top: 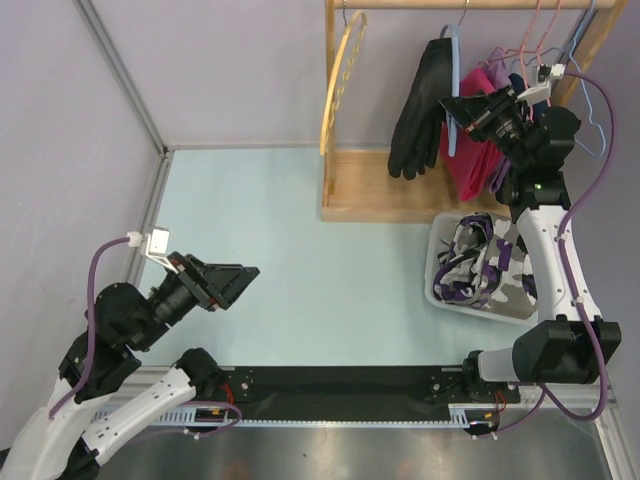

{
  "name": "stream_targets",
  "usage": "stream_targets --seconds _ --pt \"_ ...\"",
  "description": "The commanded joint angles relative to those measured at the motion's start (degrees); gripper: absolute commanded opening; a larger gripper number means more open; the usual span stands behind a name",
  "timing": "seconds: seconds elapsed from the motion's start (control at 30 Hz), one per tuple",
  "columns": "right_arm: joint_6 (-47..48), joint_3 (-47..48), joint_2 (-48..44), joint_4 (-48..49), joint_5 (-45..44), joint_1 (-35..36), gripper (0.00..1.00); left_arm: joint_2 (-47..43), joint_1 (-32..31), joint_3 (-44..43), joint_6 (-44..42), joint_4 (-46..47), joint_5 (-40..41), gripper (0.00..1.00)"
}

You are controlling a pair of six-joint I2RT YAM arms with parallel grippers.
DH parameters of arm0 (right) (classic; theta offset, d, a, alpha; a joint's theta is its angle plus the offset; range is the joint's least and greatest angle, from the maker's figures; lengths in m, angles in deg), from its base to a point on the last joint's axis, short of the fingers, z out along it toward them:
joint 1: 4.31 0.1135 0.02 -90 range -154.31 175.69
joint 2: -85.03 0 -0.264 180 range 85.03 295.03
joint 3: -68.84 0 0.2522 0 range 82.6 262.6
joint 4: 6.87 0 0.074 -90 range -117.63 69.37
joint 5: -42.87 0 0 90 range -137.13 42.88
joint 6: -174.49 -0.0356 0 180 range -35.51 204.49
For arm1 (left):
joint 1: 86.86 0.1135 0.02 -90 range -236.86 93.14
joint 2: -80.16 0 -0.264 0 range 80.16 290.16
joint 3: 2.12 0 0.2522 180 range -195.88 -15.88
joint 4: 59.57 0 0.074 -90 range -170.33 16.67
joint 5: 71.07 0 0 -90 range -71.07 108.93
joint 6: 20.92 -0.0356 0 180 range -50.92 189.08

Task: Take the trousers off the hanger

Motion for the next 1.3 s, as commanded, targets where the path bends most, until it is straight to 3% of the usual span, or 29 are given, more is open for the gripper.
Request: stream_targets --seconds 0.0,0.73,1.03,1.27 --pt "-0.59 4.15 -3.6 14.45 -1.18 0.77 0.0 -0.21 0.15 -2.54 -1.01 -0.72 0.4 0.74" --pt "-3.67 7.94 -3.33 17.45 -2.06 3.75 0.0 0.23 0.15 -2.36 -0.21 -0.38 -1.35 0.74" --pt "-1.38 -3.91 -14.75 15.51 -1.36 4.63 0.0 1.29 0.15 -2.1 -0.39 1.2 -2.85 0.74" --pt "2.22 -15.52 -28.1 10.5 -4.95 11.39 0.0 4.53 0.15 -3.59 -2.59 4.1 -8.82 0.74"
